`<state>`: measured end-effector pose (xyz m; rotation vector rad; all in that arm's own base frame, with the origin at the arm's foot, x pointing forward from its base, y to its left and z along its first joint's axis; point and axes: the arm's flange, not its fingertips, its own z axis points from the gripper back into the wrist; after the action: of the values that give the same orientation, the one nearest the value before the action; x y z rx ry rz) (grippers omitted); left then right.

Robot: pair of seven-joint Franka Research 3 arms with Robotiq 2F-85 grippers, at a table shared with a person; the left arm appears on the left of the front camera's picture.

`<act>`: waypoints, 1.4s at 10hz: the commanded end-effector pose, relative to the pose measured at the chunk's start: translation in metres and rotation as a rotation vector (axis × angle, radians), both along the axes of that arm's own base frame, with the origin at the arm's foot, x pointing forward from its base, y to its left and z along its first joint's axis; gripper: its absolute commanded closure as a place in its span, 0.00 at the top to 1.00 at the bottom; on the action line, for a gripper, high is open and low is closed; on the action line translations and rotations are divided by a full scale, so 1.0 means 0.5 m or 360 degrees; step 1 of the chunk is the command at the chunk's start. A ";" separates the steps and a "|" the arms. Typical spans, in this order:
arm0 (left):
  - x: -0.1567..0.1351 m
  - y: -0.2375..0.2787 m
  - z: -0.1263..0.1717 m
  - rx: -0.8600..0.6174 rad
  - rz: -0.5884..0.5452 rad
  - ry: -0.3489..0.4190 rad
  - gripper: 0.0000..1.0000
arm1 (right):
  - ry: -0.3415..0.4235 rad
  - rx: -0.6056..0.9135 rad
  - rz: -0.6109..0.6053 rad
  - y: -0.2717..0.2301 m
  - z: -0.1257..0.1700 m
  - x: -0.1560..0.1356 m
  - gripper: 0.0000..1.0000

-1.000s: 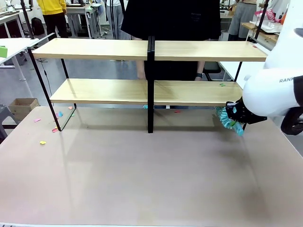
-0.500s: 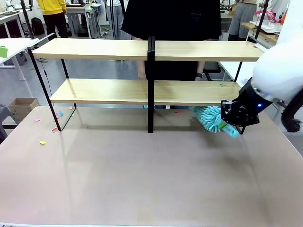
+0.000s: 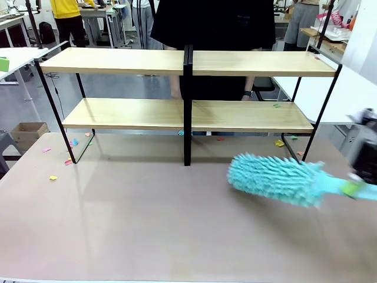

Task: Clean the shelves.
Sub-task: Clean another randomly selected level of the Shelf with the Duster.

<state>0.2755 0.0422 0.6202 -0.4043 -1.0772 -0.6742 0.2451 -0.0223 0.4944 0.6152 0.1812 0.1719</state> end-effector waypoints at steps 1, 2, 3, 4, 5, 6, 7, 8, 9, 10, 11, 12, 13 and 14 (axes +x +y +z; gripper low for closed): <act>-0.001 -0.002 -0.002 0.0010 0.0015 0.0009 1.00 | -0.0131 0.0125 0.0144 -0.131 0.026 -0.049 0.12; -0.001 -0.002 -0.002 0.0010 0.0015 0.0009 1.00 | -0.0109 0.0212 0.0123 -0.183 0.029 -0.073 0.12; -0.001 -0.002 -0.002 0.0010 0.0015 0.0009 1.00 | -0.0129 0.0249 0.0042 -0.231 0.035 -0.099 0.12; -0.001 -0.002 -0.002 0.0010 0.0015 0.0009 1.00 | -0.0132 0.0272 0.0013 -0.265 0.037 -0.122 0.12; -0.001 -0.002 -0.002 0.0010 0.0015 0.0009 1.00 | -0.0139 0.0310 -0.0008 -0.291 0.036 -0.140 0.12; -0.001 -0.002 -0.002 0.0010 0.0015 0.0009 1.00 | -0.0160 0.0356 0.0005 -0.297 0.032 -0.144 0.12; -0.001 -0.002 -0.002 0.0010 0.0015 0.0009 1.00 | -0.0152 0.0359 0.0016 -0.291 0.026 -0.139 0.12; -0.001 -0.002 -0.002 0.0010 0.0015 0.0009 1.00 | -0.0125 0.0343 0.0000 -0.284 0.023 -0.129 0.12; -0.001 -0.002 -0.002 0.0010 0.0015 0.0009 1.00 | -0.0120 0.0341 -0.0010 -0.275 0.023 -0.117 0.12; -0.001 -0.002 -0.002 0.0010 0.0015 0.0009 1.00 | -0.0103 0.0327 -0.0009 -0.256 0.022 -0.100 0.12; -0.001 -0.002 -0.002 0.0010 0.0015 0.0009 1.00 | -0.0089 0.0298 -0.0091 -0.214 0.024 -0.065 0.12; -0.001 -0.002 -0.002 0.0010 0.0015 0.0009 1.00 | -0.0077 0.0221 -0.0103 -0.157 0.022 -0.026 0.12; -0.001 -0.002 -0.002 0.0010 0.0015 0.0009 1.00 | -0.0084 0.0164 -0.0103 -0.100 0.015 0.013 0.12; -0.001 -0.002 -0.002 0.0010 0.0015 0.0009 1.00 | -0.0031 0.0141 -0.0125 -0.045 0.002 0.048 0.12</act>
<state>0.2758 0.0422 0.6198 -0.4045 -1.0759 -0.6738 0.2515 -0.0695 0.4989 0.7264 0.1187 0.1469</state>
